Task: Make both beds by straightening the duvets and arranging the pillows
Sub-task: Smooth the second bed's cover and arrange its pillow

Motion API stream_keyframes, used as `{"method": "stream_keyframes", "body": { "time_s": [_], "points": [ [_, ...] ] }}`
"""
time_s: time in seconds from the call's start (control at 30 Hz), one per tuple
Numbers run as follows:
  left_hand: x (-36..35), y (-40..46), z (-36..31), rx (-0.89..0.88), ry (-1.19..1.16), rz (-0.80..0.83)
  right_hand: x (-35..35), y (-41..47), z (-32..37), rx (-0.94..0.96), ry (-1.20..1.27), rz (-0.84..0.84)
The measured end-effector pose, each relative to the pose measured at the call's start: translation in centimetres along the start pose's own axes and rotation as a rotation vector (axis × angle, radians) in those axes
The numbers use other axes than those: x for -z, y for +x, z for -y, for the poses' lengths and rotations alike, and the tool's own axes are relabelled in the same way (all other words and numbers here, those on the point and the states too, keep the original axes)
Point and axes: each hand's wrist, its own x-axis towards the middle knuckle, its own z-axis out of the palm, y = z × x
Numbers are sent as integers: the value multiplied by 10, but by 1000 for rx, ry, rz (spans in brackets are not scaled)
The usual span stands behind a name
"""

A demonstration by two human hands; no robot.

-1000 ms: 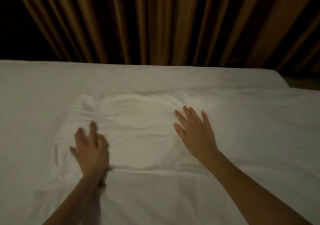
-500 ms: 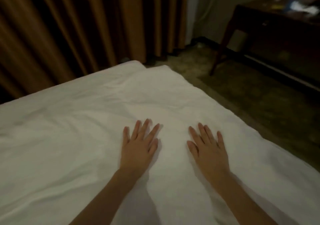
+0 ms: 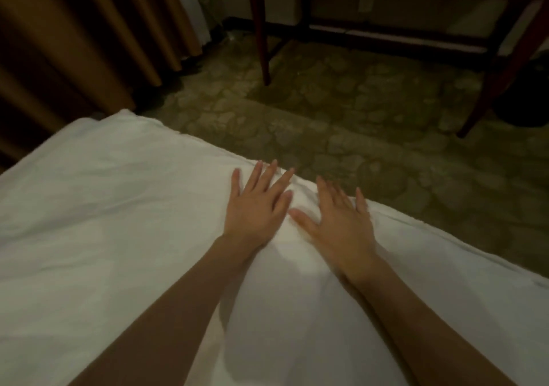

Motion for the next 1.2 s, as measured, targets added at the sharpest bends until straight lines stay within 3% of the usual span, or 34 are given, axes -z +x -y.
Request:
{"method": "stream_keyframes", "body": {
  "time_s": [0.23, 0.5, 0.77, 1.03, 1.1, 1.2],
  "points": [
    [-15, 59, 29, -281, 178, 355, -27, 13, -14, -19, 199, 172],
    [-41, 72, 67, -298, 234, 505, -39, 37, -9, -61, 311, 399],
    [-68, 75, 79, -281, 169, 509, -53, 54, -9, -127, 376, 515],
    [-69, 76, 77, -304, 184, 443, -68, 47, -5, -114, 289, 317],
    [-67, 81, 76, -320, 142, 543, -69, 45, -4, -114, 291, 304],
    [-53, 97, 72, -229, 2, 842, -69, 46, -3, -136, 344, 286]
  ]
}}
